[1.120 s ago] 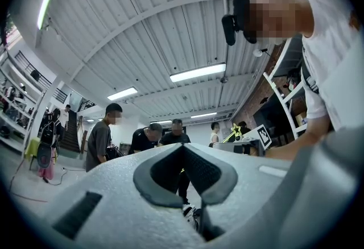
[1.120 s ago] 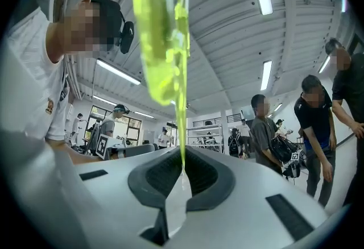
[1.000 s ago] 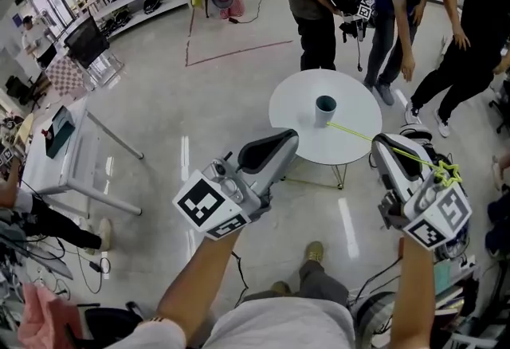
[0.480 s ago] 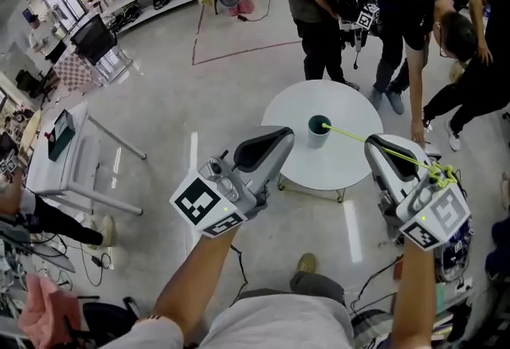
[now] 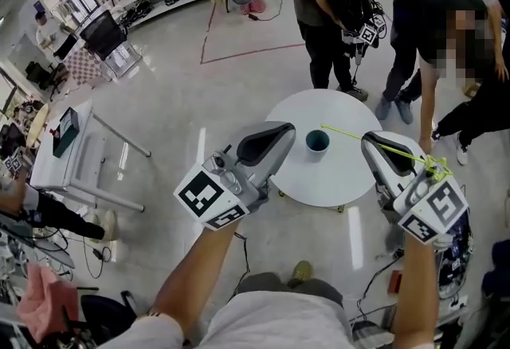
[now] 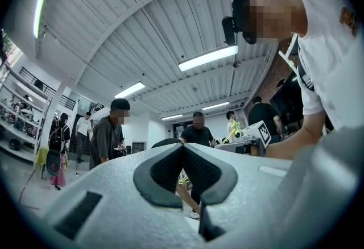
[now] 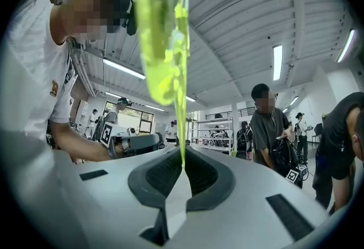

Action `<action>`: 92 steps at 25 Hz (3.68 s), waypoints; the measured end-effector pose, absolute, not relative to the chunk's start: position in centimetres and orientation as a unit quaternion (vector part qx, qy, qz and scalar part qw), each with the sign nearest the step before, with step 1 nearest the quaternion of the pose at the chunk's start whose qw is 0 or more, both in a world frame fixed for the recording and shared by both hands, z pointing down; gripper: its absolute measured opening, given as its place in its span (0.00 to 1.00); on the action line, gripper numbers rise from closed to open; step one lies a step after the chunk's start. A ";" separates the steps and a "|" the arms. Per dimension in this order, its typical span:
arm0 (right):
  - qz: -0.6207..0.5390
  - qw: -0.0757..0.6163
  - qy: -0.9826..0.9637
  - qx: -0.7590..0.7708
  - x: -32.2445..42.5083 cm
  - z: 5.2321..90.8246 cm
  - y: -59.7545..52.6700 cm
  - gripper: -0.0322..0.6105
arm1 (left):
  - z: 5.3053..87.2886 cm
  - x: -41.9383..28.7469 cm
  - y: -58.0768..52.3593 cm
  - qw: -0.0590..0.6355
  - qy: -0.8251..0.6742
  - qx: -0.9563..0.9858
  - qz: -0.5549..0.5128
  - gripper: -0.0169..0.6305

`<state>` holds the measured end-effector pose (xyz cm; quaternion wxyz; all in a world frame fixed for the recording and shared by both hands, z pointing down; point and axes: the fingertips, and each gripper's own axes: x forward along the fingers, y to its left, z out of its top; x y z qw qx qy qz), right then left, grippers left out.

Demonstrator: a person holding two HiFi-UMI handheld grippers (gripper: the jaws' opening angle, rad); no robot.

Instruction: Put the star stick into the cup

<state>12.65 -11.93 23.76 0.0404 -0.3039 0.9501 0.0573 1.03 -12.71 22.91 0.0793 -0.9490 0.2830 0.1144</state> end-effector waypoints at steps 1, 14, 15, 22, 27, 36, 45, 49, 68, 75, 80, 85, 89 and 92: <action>0.055 0.038 0.951 -0.303 12.6 23.9 -12.3 0.08 | 22.8 1.1 -13.1 0.080 0.284 -0.949 0.114 0.05; 0.024 -0.043 0.950 -0.309 10.6 29.4 -17.7 0.08 | 25.9 0.4 -18.1 0.073 0.268 -0.956 0.096 0.05; 0.022 -0.050 0.949 -0.310 10.4 29.8 -18.1 0.08 | 26.1 0.4 -18.6 0.071 0.265 -0.957 0.096 0.05; 0.014 -0.111 0.941 -0.320 8.6 32.7 -20.9 0.08 | 27.8 0.3 -21.6 0.065 0.235 -0.966 0.090 0.05; 0.004 -0.160 0.930 -0.330 7.4 35.2 -22.1 0.08 | 29.4 -1.1 -23.6 0.051 0.224 -0.969 0.092 0.05; -0.028 -0.224 0.920 -0.320 7.5 40.0 -24.0 0.08 | 31.4 -0.8 -26.1 0.034 0.216 -0.972 0.081 0.05; -0.048 -0.272 0.916 -0.290 6.6 44.6 -26.1 0.08 | 33.7 0.0 -27.9 0.007 0.229 -0.971 0.074 0.05; -0.049 -0.299 0.913 -0.271 6.0 46.6 -26.8 0.08 | 35.0 0.4 -28.5 0.000 0.235 -0.970 0.065 0.05; -0.070 -0.362 0.907 -0.204 4.3 52.4 -27.0 0.08 | 38.7 1.6 -29.4 -0.035 0.258 -0.965 0.042 0.05; -0.077 -0.368 0.903 -0.209 4.7 53.3 -27.4 0.09 | 39.3 1.8 -29.4 -0.041 0.262 -0.964 0.038 0.05; -0.083 -0.355 0.907 -0.212 5.0 52.8 -27.4 0.12 | 39.4 2.0 -29.3 -0.043 0.261 -0.964 0.036 0.05; -0.083 -0.335 0.913 -0.216 5.2 52.0 -27.3 0.30 | 39.6 2.0 -29.1 -0.045 0.259 -0.964 0.036 0.05; -0.075 -0.315 0.920 -0.221 5.6 50.8 -27.3 0.35 | 39.5 2.5 -28.9 -0.044 0.255 -0.965 0.036 0.05; -0.065 -0.304 0.924 -0.223 5.9 49.8 -27.0 0.37 | 39.4 2.9 -28.7 -0.042 0.252 -0.966 0.037 0.05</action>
